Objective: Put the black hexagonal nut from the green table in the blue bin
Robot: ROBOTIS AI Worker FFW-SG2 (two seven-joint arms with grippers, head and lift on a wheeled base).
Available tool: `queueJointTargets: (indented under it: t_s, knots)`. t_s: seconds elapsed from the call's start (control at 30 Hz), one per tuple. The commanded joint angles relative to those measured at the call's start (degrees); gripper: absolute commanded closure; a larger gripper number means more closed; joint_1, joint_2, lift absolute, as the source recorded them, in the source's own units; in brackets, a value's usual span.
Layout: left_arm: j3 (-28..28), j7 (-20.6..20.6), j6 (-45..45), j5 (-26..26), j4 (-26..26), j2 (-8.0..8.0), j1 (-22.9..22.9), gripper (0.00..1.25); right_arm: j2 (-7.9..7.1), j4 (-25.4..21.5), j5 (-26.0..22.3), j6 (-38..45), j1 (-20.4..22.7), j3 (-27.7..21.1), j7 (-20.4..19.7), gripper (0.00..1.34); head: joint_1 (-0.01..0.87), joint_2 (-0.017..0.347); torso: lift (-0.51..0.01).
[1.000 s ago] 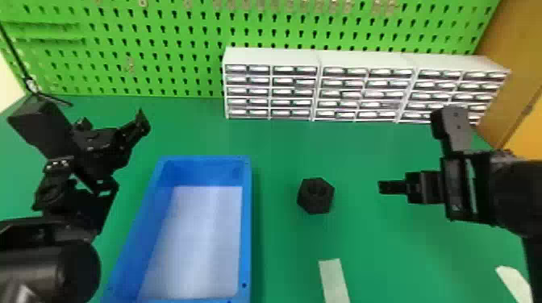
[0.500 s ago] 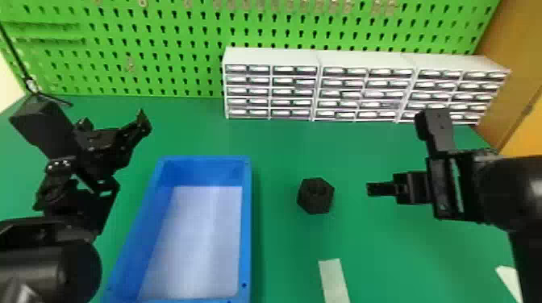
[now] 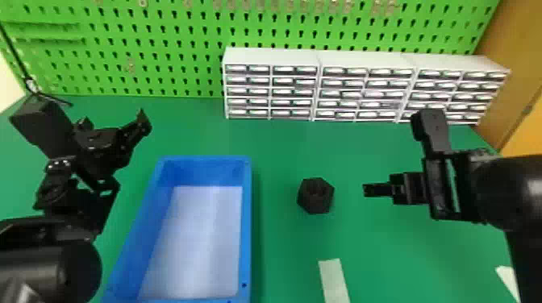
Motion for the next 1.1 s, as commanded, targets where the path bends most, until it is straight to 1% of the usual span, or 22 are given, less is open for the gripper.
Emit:
queueJointTargets:
  t_s: [0.0,1.07]
  knots:
    - [-0.03,0.07,-0.01,0.0,0.09,0.0,0.0,0.11,0.01,0.06,-0.19,0.08,0.07,-0.02,0.01,0.52,0.692,0.008,-0.097]
    - [-0.12,-0.01,-0.01,0.0,0.09,0.0,-0.09,0.11,-0.51,0.76,-1.07,0.08,-0.28,0.16,0.01,0.52,0.692,0.008,-0.097]
